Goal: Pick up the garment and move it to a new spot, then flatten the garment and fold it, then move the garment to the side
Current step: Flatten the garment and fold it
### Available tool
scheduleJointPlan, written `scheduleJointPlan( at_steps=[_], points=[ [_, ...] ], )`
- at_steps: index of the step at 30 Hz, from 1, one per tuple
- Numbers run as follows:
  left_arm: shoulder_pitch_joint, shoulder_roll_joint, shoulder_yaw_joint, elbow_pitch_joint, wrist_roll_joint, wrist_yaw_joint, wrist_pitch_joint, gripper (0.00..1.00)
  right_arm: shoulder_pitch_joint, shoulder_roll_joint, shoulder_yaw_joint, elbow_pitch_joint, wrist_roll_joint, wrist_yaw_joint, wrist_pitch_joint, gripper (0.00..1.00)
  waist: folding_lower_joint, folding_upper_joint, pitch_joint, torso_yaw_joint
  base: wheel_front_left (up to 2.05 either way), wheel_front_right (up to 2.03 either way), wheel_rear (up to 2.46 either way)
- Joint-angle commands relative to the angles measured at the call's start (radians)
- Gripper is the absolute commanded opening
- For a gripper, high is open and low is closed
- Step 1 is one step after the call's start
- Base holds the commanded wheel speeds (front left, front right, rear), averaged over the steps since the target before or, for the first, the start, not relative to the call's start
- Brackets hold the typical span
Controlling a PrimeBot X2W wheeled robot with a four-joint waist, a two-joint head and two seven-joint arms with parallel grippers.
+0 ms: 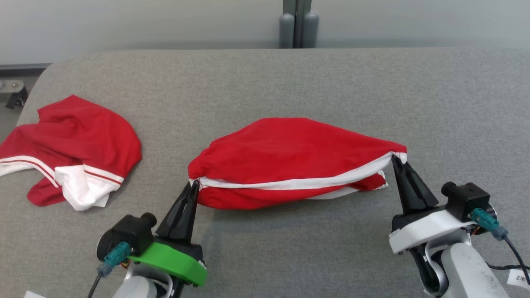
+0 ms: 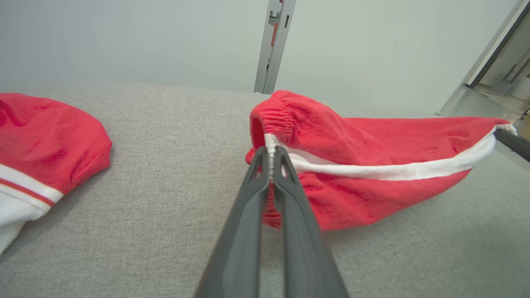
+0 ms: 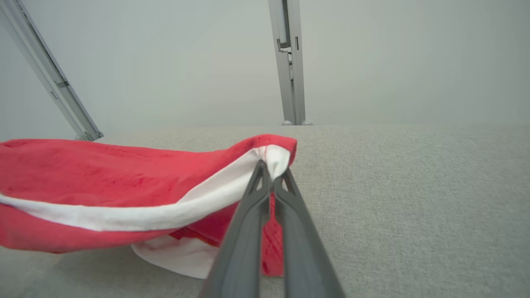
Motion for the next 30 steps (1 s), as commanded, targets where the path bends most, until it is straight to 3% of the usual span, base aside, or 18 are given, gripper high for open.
scheduleJointPlan(
  at_steps=[1, 10, 16, 21, 30],
  points=[
    [-0.028, 0.024, -0.008, -0.029, 0.011, -0.003, 0.000, 0.00, 0.000, -0.008, 0.002, -0.032, 0.039, -0.001, 0.000, 0.00, 0.0000, 0.0000, -0.035, -0.012, 0.00, 0.00, 0.00],
    [-0.291, 0.233, -0.101, -0.229, -0.097, -0.003, 0.000, 0.00, -0.167, -0.122, 0.047, -0.230, 0.204, -0.001, 0.008, 0.00, 0.0000, 0.0000, -0.058, -0.027, 0.00, 0.00, 0.00],
    [-0.546, 0.345, -0.133, -0.208, -0.227, -0.003, 0.035, 0.00, -0.401, -0.179, 0.047, -0.233, 0.237, -0.001, 0.091, 0.00, 0.0000, 0.0000, 0.027, -0.043, 0.00, 0.00, 0.00],
    [-0.743, 0.383, -0.159, -0.108, -0.286, -0.002, 0.037, 0.00, -0.618, -0.187, 0.047, -0.127, 0.194, -0.001, 0.132, 0.00, 0.0000, 0.0000, 0.133, -0.056, 0.00, 0.00, 0.00],
    [-1.060, 0.347, -0.147, 0.177, -0.326, -0.001, 0.005, 0.00, -1.004, -0.113, -0.035, 0.140, 0.023, -0.003, 0.021, 0.00, 0.0000, 0.0000, 0.280, -0.099, 0.00, 0.00, 0.00]
  ],
)
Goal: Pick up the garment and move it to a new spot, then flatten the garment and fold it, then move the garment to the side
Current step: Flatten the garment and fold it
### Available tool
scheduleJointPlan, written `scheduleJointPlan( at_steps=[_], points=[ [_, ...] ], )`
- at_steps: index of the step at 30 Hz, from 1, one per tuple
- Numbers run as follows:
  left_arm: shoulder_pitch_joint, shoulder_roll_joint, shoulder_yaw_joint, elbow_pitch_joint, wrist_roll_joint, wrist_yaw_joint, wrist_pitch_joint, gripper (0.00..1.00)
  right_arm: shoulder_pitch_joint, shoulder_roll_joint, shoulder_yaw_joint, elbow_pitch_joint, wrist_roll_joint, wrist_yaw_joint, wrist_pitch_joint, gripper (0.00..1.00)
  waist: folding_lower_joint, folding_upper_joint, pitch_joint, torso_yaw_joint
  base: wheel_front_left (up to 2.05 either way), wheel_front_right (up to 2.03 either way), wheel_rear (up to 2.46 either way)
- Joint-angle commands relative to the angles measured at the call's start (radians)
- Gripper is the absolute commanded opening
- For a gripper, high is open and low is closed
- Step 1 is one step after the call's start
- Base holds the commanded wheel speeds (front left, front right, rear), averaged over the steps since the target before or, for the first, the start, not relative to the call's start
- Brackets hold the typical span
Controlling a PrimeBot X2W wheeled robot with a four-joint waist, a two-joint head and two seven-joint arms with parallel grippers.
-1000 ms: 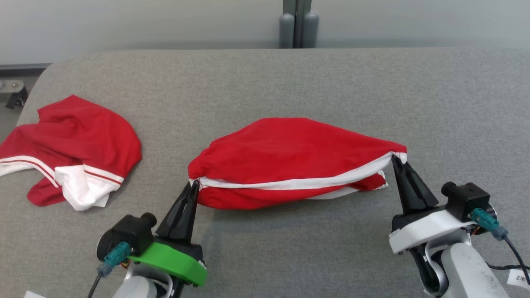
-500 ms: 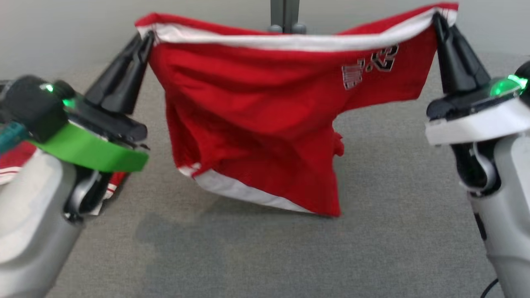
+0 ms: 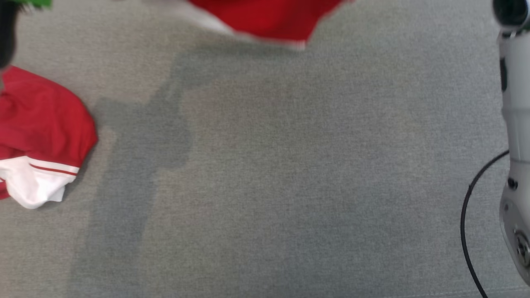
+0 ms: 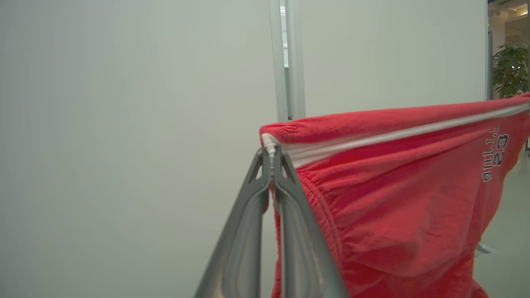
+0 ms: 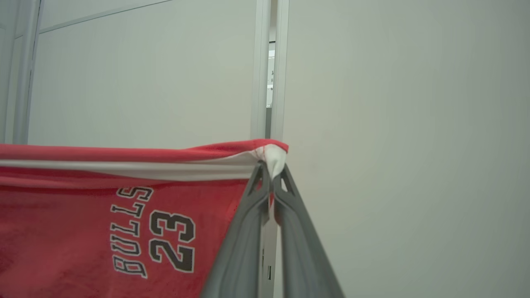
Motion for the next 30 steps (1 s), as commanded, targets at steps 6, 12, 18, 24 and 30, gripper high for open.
scheduleJointPlan(
  at_steps=[6, 12, 18, 24, 30],
  points=[
    [0.013, -0.057, 0.080, 0.089, -0.015, 0.003, -0.012, 0.00, -0.036, 0.036, -0.043, 0.089, -0.055, -0.005, -0.028, 0.00, 0.0000, 0.0000, 0.066, -0.052, 0.00, 0.00, 0.00],
    [0.292, -0.113, 0.148, 0.121, -0.065, 0.004, -0.012, 0.00, 0.223, 0.063, -0.037, 0.074, 0.023, -0.007, -0.028, 0.00, 0.0000, 0.0000, 0.024, -0.064, 0.00, 0.00, 0.00],
    [0.623, -0.188, 0.214, 0.147, -0.057, 0.007, -0.013, 0.00, 0.540, 0.068, -0.030, 0.025, 0.088, -0.008, -0.030, 0.00, 0.0000, 0.0000, -0.027, -0.072, 0.00, 0.00, 0.00],
    [0.888, -0.278, 0.264, 0.120, 0.019, 0.007, -0.013, 0.00, 0.825, 0.067, -0.052, -0.020, 0.145, -0.008, -0.030, 0.00, 0.0000, 0.0000, -0.099, -0.062, 0.00, 0.00, 0.00],
    [1.077, -0.341, 0.319, 0.071, 0.095, 0.008, -0.014, 0.00, 1.030, 0.067, -0.073, -0.062, 0.184, -0.008, -0.030, 0.00, 0.0000, 0.0000, -0.173, -0.054, 0.00, 0.00, 0.00]
  ],
)
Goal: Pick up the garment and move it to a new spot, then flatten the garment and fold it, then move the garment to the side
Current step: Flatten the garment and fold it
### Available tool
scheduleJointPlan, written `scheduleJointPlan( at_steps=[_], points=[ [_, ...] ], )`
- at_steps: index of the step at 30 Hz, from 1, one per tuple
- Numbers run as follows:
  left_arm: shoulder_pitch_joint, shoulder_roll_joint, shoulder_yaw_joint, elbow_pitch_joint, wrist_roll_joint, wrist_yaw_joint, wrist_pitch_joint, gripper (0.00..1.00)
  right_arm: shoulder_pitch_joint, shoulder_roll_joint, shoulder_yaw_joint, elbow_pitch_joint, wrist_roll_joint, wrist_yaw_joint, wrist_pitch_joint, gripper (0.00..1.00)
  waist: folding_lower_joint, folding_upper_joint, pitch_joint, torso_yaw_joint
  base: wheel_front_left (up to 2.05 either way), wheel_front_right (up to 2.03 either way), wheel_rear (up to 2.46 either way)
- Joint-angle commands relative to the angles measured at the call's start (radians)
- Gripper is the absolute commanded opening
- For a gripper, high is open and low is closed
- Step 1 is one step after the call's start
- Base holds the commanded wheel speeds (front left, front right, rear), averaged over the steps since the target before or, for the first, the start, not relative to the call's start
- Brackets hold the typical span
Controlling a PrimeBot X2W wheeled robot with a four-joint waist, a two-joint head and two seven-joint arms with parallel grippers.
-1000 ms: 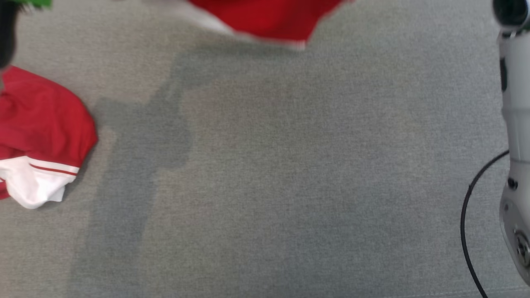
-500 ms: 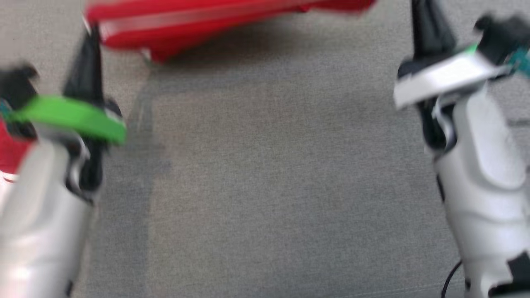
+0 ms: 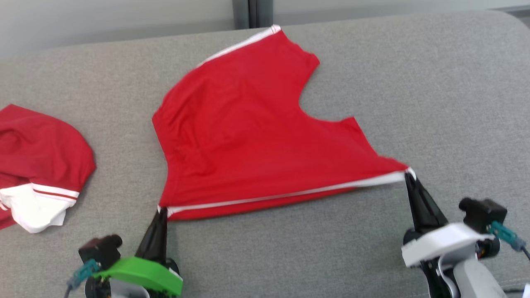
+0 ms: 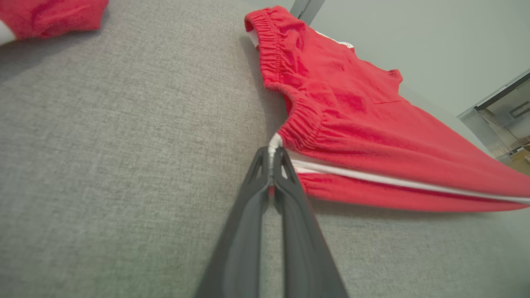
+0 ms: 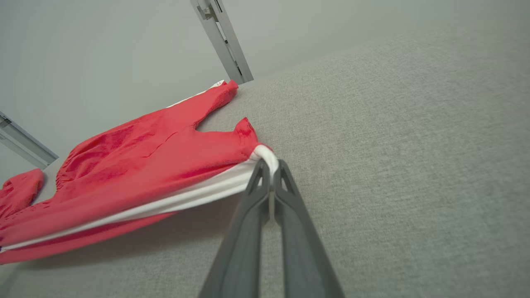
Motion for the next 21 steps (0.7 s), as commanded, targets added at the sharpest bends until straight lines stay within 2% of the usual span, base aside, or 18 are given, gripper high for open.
scheduleJointPlan(
  at_steps=[1, 6, 10, 15, 21],
  points=[
    [0.046, 0.023, 0.039, -0.004, 0.019, 0.015, -0.007, 0.00, 0.038, -0.032, -0.037, -0.012, 0.016, -0.013, -0.008, 0.00, 0.0000, 0.0000, -0.049, 0.008, 0.00, 0.00, 0.00],
    [0.138, 0.017, 0.033, -0.071, 0.068, 0.015, -0.007, 0.00, 0.146, -0.044, -0.031, -0.061, 0.039, -0.013, -0.008, 0.00, 0.0000, 0.0000, -0.074, 0.018, 0.00, 0.00, 0.00],
    [0.162, 0.035, 0.006, -0.140, 0.113, 0.015, -0.007, 0.00, 0.180, -0.052, -0.030, -0.118, 0.058, -0.013, -0.008, 0.00, 0.0000, 0.0000, -0.069, 0.030, 0.00, 0.00, 0.00],
    [0.094, 0.022, 0.000, -0.206, 0.136, 0.013, -0.006, 0.00, 0.077, -0.063, -0.008, -0.144, 0.049, -0.011, -0.008, 0.00, 0.0000, 0.0000, -0.013, 0.050, 0.00, 0.00, 0.00],
    [-0.052, 0.006, -0.012, -0.209, 0.119, 0.011, -0.006, 0.00, -0.164, -0.071, 0.024, -0.065, 0.002, -0.009, 0.001, 0.00, 0.0000, 0.0000, 0.090, 0.099, 0.00, 0.00, 0.00]
  ],
)
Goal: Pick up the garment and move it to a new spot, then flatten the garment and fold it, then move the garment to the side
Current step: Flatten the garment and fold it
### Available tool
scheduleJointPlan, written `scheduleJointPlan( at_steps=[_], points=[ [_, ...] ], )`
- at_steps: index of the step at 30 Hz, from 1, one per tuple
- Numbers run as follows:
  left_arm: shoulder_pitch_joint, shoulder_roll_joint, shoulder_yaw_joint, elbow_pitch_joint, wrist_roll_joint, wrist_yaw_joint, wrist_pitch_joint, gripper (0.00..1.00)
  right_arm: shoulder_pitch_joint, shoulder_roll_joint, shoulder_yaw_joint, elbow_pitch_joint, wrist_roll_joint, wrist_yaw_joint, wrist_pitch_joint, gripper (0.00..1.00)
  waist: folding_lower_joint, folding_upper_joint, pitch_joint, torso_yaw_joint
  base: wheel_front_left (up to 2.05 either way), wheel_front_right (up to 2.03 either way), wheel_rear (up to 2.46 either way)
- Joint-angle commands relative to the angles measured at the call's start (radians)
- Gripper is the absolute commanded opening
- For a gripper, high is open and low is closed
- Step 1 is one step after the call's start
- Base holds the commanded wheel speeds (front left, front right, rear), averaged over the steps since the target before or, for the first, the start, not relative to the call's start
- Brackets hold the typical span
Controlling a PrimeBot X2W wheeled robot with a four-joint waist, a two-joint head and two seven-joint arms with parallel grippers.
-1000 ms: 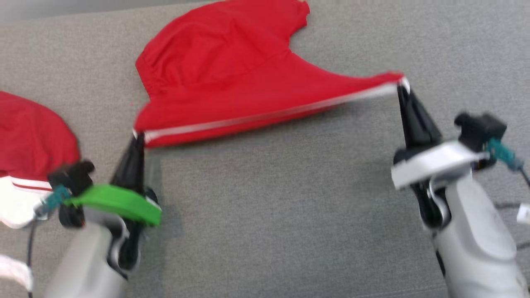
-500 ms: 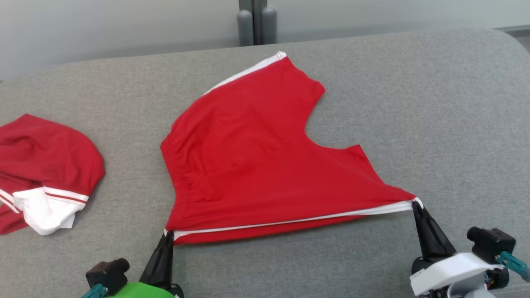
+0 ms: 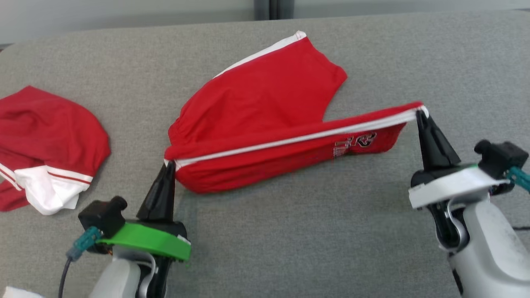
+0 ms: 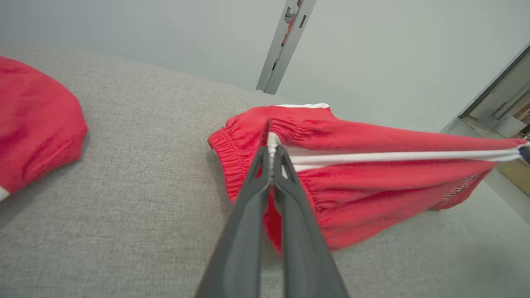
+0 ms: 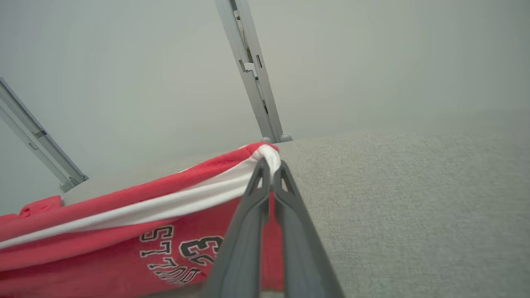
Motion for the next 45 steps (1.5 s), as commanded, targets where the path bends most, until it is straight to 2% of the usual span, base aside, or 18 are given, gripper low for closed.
scheduleJointPlan(
  at_steps=[1, 9, 17, 28, 29, 30, 31, 36, 41, 45],
  points=[
    [-0.048, 0.001, 0.004, 0.008, -0.008, 0.006, -0.004, 0.00, -0.064, -0.011, 0.000, 0.028, -0.022, -0.004, 0.007, 0.00, 0.0000, 0.0000, 0.081, 0.052, 0.00, 0.00, 0.00],
    [-0.246, -0.022, -0.015, 0.062, -0.050, 0.005, -0.004, 0.00, -0.403, 0.012, 0.020, 0.205, -0.128, -0.003, 0.072, 0.00, 0.0000, 0.0000, 0.213, 0.128, 0.00, 0.00, 0.00],
    [-0.369, -0.049, -0.006, 0.105, -0.072, 0.005, -0.004, 0.00, -0.671, 0.044, 0.027, 0.412, -0.257, -0.003, 0.087, 0.00, 0.0000, 0.0000, 0.301, 0.168, 0.00, 0.00, 0.00],
    [-0.440, -0.069, -0.039, 0.113, -0.094, 0.005, -0.004, 0.00, -0.887, 0.063, -0.096, 0.642, -0.463, -0.003, 0.053, 0.00, 0.0000, 0.0000, 0.352, 0.197, 0.00, 0.00, 0.00],
    [-0.440, -0.071, -0.037, 0.114, -0.097, 0.005, -0.004, 0.50, -0.897, 0.065, -0.102, 0.656, -0.480, -0.003, 0.045, 0.06, 0.0000, 0.0000, 0.354, 0.198, 0.00, 0.00, 0.00],
    [-0.438, -0.073, -0.037, 0.116, -0.097, 0.005, -0.004, 1.00, -0.900, 0.066, -0.109, 0.669, -0.492, -0.003, 0.042, 0.65, 0.0000, 0.0000, 0.354, 0.198, 0.00, 0.00, 0.00],
    [-0.435, -0.074, -0.036, 0.119, -0.095, 0.005, -0.004, 1.00, -0.901, 0.066, -0.120, 0.680, -0.511, -0.003, 0.035, 1.00, 0.0000, 0.0000, 0.353, 0.197, 0.00, 0.00, 0.00],
    [-0.402, -0.081, 0.006, 0.121, -0.068, 0.005, -0.004, 1.00, -0.875, 0.069, -0.174, 0.710, -0.550, -0.003, 0.009, 1.00, 0.0000, 0.0000, 0.337, 0.195, 0.00, 0.00, 0.00],
    [-0.357, -0.085, 0.045, 0.125, -0.036, 0.005, -0.004, 1.00, -0.832, 0.054, -0.154, 0.770, -0.552, -0.003, 0.015, 1.00, 0.0000, 0.0000, 0.310, 0.188, 0.00, 0.00, 0.00],
    [-0.316, -0.088, 0.072, 0.125, -0.006, 0.005, -0.004, 1.00, -0.805, 0.029, -0.132, 0.837, -0.533, -0.003, 0.075, 1.00, 0.0000, 0.0000, 0.293, 0.185, 0.00, 0.00, 0.00]
  ],
)
